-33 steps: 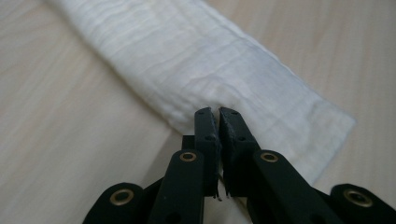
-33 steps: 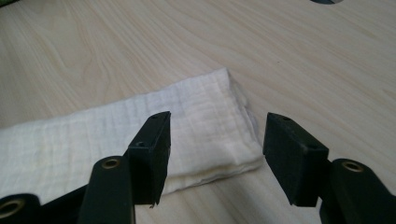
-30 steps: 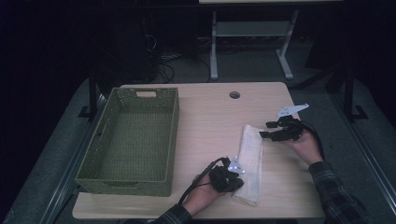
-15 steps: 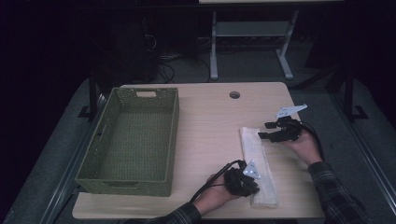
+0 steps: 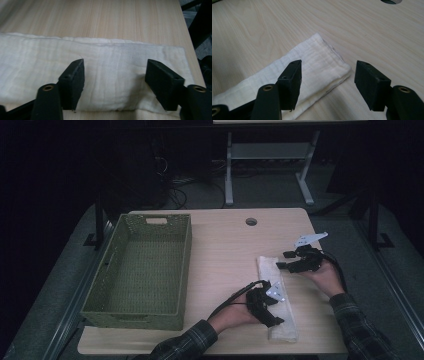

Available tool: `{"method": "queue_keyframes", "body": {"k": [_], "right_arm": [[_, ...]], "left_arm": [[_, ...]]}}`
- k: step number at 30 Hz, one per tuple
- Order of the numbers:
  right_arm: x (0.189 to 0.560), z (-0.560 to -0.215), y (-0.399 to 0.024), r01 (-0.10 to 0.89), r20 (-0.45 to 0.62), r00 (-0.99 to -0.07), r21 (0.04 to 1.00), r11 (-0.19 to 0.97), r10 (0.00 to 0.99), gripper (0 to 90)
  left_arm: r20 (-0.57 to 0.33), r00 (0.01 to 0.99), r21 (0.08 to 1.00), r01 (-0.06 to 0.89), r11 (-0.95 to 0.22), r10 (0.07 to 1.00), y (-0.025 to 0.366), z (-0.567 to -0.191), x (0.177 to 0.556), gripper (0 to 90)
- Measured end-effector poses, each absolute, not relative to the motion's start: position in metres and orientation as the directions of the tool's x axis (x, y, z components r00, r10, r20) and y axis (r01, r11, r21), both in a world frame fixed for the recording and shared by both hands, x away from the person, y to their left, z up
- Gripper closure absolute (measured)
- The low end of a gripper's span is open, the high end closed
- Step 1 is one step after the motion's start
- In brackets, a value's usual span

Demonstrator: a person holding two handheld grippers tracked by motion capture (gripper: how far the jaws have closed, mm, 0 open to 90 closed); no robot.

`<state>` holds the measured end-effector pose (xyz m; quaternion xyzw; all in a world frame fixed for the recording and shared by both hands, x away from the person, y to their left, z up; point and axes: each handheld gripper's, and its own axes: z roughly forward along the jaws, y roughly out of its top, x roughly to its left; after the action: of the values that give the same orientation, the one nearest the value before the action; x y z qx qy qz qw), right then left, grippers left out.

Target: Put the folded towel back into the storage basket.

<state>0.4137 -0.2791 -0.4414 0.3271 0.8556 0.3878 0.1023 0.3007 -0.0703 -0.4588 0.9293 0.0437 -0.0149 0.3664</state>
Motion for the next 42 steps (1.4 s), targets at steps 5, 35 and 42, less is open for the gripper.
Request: {"method": "queue_keyframes", "body": {"k": [5,35,42], "right_arm": [[0.413,-0.441,-0.280,0.475,0.076,-0.767,0.734,0.485,0.637,38.7],[0.445,-0.460,-0.238,0.384,0.133,-0.901,0.686,0.618,0.412,32.6],[0.442,-0.468,-0.232,0.336,0.092,-0.924,0.656,0.676,0.371,30.5]], "left_arm": [[-0.045,0.997,0.668,0.078,-0.740,0.065,-0.073,-0.467,0.300,24.4],[-0.115,0.989,0.654,0.147,-0.743,0.094,-0.062,-0.462,0.299,78.2],[-0.124,0.987,0.655,0.158,-0.739,0.102,-0.062,-0.462,0.299,78.5]]}}
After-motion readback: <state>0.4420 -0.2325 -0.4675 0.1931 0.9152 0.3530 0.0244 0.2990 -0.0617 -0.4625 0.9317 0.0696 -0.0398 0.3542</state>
